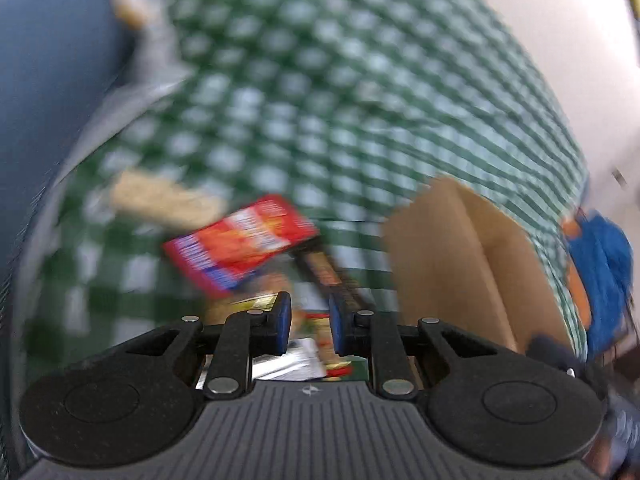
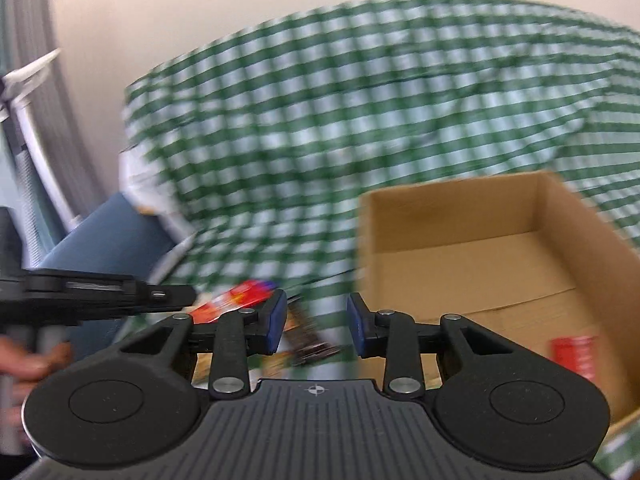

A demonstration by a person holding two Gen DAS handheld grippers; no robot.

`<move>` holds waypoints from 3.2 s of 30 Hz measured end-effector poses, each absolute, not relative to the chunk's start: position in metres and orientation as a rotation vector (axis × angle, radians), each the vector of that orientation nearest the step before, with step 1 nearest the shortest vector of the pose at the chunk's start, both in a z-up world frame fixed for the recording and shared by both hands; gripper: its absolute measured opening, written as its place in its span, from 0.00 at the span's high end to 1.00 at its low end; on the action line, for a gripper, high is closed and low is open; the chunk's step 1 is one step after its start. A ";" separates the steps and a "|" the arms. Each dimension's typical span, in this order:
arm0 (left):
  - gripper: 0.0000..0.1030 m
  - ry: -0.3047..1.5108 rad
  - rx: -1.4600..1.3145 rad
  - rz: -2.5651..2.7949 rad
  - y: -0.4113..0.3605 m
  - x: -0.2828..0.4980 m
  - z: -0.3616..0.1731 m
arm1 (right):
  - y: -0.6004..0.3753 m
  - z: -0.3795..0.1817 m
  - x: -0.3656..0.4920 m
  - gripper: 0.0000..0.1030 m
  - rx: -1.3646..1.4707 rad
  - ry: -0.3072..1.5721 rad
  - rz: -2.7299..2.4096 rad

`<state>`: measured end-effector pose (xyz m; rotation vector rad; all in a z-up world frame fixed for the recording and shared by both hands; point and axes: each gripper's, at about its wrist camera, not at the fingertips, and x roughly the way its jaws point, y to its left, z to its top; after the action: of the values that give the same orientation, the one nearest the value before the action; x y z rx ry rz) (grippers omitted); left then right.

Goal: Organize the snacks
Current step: 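Open the left tool to drop the peanut bag into the box, then grasp the yellow wafer bar with the right tool while the left tool grasps the cracker bag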

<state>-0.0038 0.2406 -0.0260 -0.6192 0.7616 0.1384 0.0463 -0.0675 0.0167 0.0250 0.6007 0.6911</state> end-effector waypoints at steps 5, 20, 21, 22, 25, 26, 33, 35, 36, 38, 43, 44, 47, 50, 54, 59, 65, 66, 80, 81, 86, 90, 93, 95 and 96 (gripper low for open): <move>0.80 0.831 -0.811 0.165 0.271 -0.008 -0.048 | -0.022 0.006 0.029 0.66 -0.057 0.635 0.774; 0.68 0.850 -0.881 0.268 0.294 -0.018 -0.058 | 0.043 -0.061 0.040 0.62 0.114 0.984 0.703; 0.67 0.849 -0.880 0.269 0.293 -0.016 -0.058 | 0.046 -0.068 0.044 0.57 0.137 1.015 0.679; 0.67 0.848 -0.881 0.270 0.294 -0.016 -0.058 | 0.046 -0.074 0.047 0.52 0.162 1.047 0.646; 0.64 0.847 -0.879 0.273 0.294 -0.016 -0.058 | 0.044 -0.092 0.054 0.27 0.228 1.113 0.536; 0.63 0.847 -0.879 0.273 0.294 -0.015 -0.058 | 0.044 -0.098 0.057 0.26 0.256 1.142 0.506; 0.63 0.858 -0.843 0.261 0.288 -0.009 -0.058 | 0.066 -0.112 0.055 0.19 0.238 1.153 0.488; 0.63 0.858 -0.835 0.262 0.289 -0.008 -0.057 | 0.072 -0.110 0.052 0.22 0.190 1.139 0.489; 0.63 0.857 -0.832 0.263 0.289 -0.007 -0.057 | 0.076 -0.108 0.050 0.29 0.135 1.131 0.491; 0.63 0.856 -0.829 0.266 0.290 -0.007 -0.057 | 0.083 -0.103 0.046 0.45 -0.010 1.099 0.493; 0.63 0.858 -0.804 0.261 0.286 -0.005 -0.056 | 0.078 -0.097 0.042 0.81 -0.169 1.063 0.521; 0.63 0.859 -0.801 0.260 0.286 -0.005 -0.056 | 0.076 -0.095 0.041 0.81 -0.203 1.045 0.522; 0.63 0.859 -0.796 0.255 0.286 -0.005 -0.056 | 0.071 -0.086 0.040 0.81 -0.312 0.979 0.528; 0.61 0.861 -0.795 0.256 0.286 -0.006 -0.056 | 0.065 -0.084 0.042 0.81 -0.431 0.940 0.521; 0.57 0.870 -0.792 0.259 0.286 -0.003 -0.057 | 0.049 -0.088 0.052 0.80 -0.423 1.003 0.553; 0.21 0.902 -0.780 0.293 0.278 0.007 -0.062 | 0.041 -0.081 0.045 0.66 -0.404 0.972 0.619; 0.16 0.930 -0.778 0.335 0.264 0.025 -0.068 | 0.040 -0.093 0.043 0.63 -0.453 1.000 0.639; 0.16 0.940 -0.772 0.348 0.261 0.029 -0.070 | 0.039 -0.096 0.044 0.63 -0.460 1.006 0.631; 0.17 0.997 -0.679 0.411 0.241 0.054 -0.083 | 0.033 -0.101 0.047 0.82 -0.469 1.025 0.644; 0.17 0.998 -0.671 0.413 0.241 0.054 -0.083 | 0.032 -0.101 0.047 0.82 -0.467 1.024 0.645; 0.30 0.991 -0.632 0.382 0.238 0.053 -0.081 | 0.029 -0.099 0.046 0.82 -0.457 1.014 0.656; 0.37 0.980 -0.597 0.348 0.239 0.047 -0.075 | 0.028 -0.096 0.044 0.82 -0.449 1.005 0.665; 0.40 0.968 -0.610 0.323 0.244 0.037 -0.070 | 0.028 -0.096 0.042 0.82 -0.452 1.004 0.664; 0.40 0.959 -0.630 0.299 0.247 0.030 -0.067 | 0.028 -0.096 0.042 0.82 -0.461 1.004 0.659; 0.41 0.961 -0.640 0.283 0.248 0.027 -0.067 | 0.027 -0.097 0.042 0.82 -0.463 1.005 0.655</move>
<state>0.0266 0.2484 -0.0669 -0.6395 0.9614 0.2829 0.0421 0.0272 -0.0967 -0.4630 1.0051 0.6553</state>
